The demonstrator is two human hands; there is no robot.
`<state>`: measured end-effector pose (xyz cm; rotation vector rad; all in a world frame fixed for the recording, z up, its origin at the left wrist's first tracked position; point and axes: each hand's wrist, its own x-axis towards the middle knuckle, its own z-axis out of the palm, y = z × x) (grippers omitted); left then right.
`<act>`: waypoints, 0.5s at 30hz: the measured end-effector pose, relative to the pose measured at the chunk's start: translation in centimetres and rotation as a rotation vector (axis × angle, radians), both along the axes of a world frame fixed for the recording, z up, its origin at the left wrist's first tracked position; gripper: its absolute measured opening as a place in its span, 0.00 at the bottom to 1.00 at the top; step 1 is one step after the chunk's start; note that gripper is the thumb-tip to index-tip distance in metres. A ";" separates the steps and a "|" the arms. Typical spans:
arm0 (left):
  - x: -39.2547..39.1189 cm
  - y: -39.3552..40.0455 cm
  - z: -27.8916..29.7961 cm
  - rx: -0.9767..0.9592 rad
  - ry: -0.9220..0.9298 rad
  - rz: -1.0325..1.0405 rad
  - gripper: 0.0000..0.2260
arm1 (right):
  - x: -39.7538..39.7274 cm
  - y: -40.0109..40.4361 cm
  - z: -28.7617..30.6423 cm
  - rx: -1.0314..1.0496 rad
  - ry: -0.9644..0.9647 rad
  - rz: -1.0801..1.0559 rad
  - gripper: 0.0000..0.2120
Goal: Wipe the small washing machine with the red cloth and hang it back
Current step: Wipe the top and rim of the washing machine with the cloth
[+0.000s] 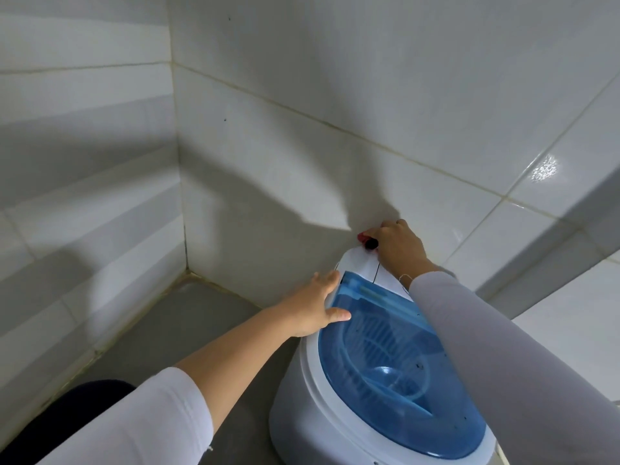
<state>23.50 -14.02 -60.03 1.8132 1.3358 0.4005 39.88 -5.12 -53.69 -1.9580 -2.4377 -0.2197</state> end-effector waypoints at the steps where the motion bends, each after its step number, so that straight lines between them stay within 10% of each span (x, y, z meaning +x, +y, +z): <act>1: -0.1 0.1 -0.1 0.002 0.001 -0.002 0.36 | 0.2 0.2 0.2 -0.019 0.022 -0.020 0.18; 15: -0.2 0.5 -0.6 0.035 0.002 -0.024 0.35 | 4.0 -0.9 4.2 -0.035 0.298 -0.245 0.19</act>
